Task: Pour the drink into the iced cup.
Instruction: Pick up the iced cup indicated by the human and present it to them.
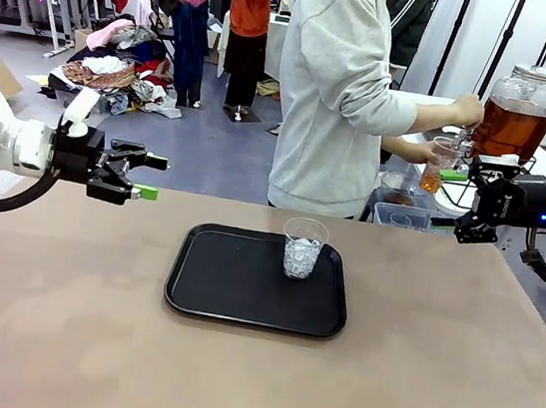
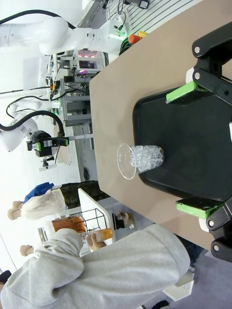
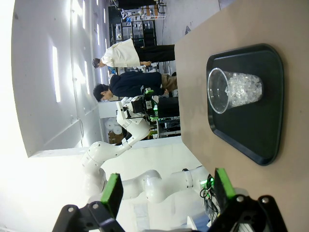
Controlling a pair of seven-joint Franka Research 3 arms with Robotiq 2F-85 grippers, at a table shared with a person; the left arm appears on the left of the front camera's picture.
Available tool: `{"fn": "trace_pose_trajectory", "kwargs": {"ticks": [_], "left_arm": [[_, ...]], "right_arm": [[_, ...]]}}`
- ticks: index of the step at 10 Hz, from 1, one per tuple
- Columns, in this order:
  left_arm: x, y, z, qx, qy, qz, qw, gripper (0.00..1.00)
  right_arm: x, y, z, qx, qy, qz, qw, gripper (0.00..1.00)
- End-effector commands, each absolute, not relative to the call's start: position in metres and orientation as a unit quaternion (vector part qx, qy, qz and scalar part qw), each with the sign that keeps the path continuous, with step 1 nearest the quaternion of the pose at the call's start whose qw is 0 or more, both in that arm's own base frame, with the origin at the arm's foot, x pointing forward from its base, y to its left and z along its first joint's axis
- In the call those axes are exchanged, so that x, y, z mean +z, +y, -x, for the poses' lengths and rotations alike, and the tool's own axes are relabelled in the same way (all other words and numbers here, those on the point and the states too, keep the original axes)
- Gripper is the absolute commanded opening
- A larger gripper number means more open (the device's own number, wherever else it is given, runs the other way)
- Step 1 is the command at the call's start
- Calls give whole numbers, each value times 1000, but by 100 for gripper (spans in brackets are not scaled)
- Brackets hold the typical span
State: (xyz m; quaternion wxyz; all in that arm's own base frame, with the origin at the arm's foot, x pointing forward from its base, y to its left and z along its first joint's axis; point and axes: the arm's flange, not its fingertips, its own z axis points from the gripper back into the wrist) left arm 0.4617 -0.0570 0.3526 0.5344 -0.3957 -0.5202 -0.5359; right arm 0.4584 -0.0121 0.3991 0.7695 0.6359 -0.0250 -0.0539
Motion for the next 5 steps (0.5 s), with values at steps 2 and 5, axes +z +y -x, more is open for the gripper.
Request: {"fn": "trace_pose_trajectory", "kwargs": {"ticks": [2, 5], "left_arm": [[353, -57, -462, -537, -521, 395, 533, 100], [353, -57, -462, -537, -521, 395, 533, 100]], "right_arm": [[401, -12, -457, -54, -26, -636, 769, 100], [401, -12, -457, -54, -26, -636, 769, 100]]}}
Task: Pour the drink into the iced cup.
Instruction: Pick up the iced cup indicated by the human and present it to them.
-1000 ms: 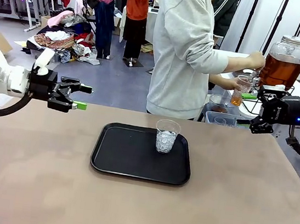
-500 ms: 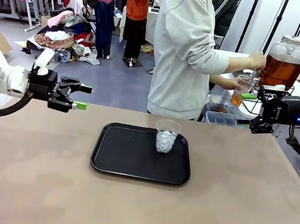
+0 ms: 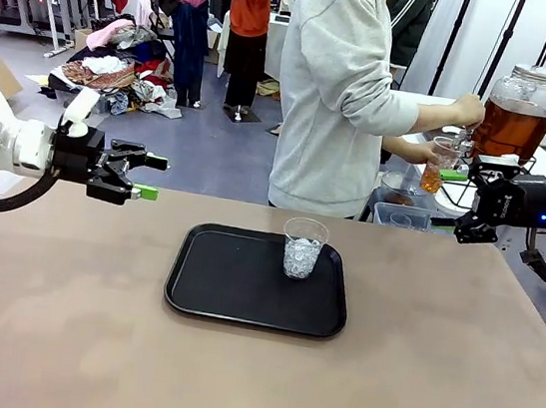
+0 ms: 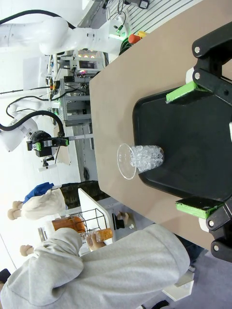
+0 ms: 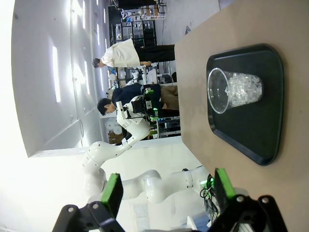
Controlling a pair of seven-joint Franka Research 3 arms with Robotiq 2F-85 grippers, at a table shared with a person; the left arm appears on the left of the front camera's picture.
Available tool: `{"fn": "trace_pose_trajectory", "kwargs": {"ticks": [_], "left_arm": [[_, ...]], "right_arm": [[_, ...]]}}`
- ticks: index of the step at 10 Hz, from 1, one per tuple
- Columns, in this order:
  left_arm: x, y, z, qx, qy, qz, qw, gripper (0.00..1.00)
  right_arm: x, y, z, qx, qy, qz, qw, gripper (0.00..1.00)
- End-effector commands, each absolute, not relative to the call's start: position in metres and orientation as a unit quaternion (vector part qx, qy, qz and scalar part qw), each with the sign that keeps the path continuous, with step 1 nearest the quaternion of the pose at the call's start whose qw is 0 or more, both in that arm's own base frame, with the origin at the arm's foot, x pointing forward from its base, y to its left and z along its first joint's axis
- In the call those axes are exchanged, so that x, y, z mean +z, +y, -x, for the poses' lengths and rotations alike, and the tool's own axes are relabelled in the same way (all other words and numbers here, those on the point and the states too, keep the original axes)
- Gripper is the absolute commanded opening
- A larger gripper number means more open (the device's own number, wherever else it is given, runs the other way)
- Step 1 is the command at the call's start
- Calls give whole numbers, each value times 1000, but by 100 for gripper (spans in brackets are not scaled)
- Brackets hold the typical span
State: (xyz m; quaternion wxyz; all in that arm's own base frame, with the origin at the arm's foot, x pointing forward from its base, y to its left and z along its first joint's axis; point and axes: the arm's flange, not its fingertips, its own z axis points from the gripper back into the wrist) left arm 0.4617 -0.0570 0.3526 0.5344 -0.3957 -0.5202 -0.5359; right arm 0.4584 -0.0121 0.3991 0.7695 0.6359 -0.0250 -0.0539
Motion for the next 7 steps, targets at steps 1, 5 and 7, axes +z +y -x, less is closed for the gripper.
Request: {"fn": "trace_pose_trajectory", "kwargs": {"ticks": [1, 5, 7], "left_arm": [[353, -57, -462, -537, -521, 395, 533, 100], [353, -57, -462, -537, -521, 395, 533, 100], [353, -57, -462, -537, -521, 395, 533, 100]], "right_arm": [[401, -12, -457, -54, -26, -636, 769, 100], [401, -12, -457, -54, -26, -636, 769, 100], [401, -12, -457, -54, -26, -636, 769, 100]]}}
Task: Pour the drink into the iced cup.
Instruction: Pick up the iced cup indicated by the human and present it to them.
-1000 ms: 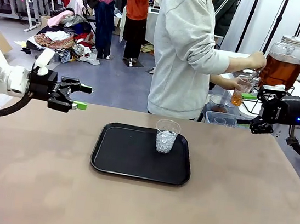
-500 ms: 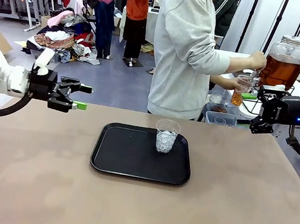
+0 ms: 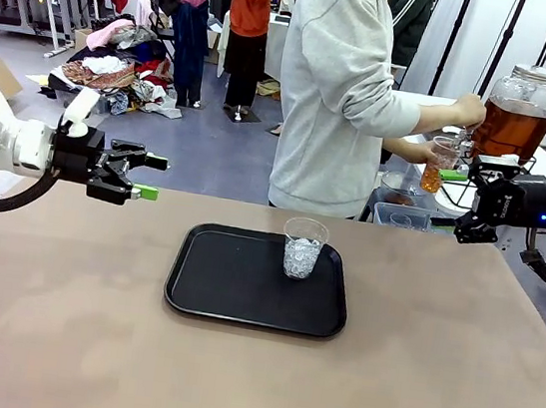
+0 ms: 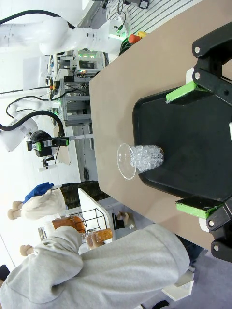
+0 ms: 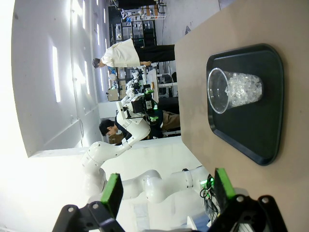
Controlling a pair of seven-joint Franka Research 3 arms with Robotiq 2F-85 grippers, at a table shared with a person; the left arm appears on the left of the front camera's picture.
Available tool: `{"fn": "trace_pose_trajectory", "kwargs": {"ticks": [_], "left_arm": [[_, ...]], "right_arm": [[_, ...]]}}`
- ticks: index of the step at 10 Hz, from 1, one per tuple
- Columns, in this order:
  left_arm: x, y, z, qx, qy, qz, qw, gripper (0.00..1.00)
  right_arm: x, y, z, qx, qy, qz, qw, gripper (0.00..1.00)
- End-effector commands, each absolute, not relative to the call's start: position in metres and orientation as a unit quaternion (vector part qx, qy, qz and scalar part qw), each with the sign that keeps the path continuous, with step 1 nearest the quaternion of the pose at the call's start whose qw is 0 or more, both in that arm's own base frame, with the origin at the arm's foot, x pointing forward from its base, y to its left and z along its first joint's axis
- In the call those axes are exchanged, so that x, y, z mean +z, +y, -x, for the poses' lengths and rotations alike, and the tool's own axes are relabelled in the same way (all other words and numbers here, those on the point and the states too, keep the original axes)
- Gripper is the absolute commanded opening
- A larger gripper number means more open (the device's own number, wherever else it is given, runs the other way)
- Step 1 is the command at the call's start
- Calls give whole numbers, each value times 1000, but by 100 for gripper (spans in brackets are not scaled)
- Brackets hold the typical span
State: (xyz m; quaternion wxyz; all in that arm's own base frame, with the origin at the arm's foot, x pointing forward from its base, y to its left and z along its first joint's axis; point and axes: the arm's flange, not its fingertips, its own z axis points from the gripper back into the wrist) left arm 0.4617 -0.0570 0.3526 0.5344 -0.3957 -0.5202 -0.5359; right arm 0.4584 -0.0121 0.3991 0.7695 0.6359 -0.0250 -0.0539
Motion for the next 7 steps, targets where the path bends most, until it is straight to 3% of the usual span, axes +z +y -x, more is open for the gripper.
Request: {"fn": "trace_pose_trajectory", "kwargs": {"ticks": [1, 7], "left_arm": [[353, -57, -462, -537, -521, 395, 533, 100], [353, -57, -462, -537, -521, 395, 533, 100]], "right_arm": [[401, -12, -457, -54, -26, -636, 769, 100], [401, -12, -457, -54, -26, -636, 769, 100]]}}
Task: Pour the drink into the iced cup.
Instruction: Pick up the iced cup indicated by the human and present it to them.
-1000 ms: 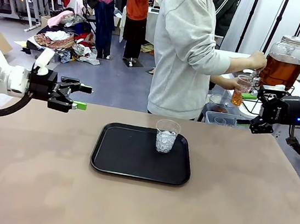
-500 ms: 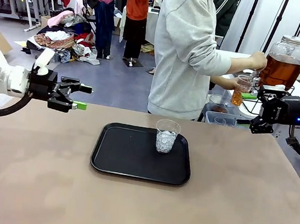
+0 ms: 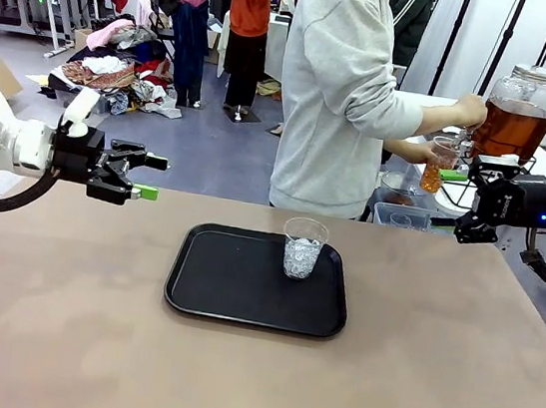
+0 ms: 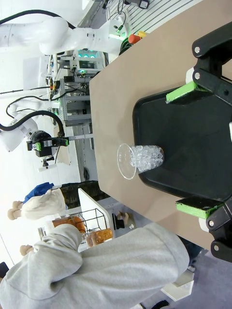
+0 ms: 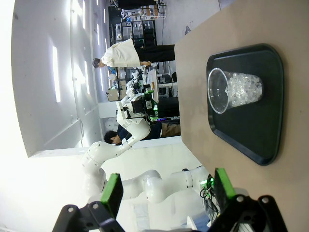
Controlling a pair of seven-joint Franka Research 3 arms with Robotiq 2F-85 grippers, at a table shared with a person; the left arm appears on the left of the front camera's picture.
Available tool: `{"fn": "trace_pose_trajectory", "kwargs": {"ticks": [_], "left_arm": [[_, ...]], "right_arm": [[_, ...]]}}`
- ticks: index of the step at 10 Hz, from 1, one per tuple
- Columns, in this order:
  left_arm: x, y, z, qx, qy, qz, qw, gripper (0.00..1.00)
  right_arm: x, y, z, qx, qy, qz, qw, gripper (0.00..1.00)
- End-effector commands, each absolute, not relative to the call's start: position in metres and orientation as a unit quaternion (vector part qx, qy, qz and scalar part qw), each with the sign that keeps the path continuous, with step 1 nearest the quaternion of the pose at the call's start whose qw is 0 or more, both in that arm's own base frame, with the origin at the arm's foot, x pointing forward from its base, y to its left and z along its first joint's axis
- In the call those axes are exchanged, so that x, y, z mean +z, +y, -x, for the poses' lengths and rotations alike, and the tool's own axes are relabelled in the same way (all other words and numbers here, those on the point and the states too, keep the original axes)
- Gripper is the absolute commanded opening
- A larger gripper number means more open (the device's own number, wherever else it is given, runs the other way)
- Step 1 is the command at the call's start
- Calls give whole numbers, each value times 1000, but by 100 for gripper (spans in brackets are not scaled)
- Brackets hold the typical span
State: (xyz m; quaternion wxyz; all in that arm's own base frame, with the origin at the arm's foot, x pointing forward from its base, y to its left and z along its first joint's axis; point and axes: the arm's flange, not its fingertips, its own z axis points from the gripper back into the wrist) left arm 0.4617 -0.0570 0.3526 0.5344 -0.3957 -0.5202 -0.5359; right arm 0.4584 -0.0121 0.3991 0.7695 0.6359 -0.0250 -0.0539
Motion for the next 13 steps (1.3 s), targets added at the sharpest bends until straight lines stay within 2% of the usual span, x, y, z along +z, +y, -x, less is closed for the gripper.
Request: {"fn": "trace_pose_trajectory", "kwargs": {"ticks": [1, 13], "left_arm": [[353, -57, -462, -537, -521, 395, 533, 100], [353, -57, -462, -537, -521, 395, 533, 100]], "right_arm": [[401, -12, -457, -54, -26, -636, 769, 100], [401, -12, -457, -54, -26, -636, 769, 100]]}}
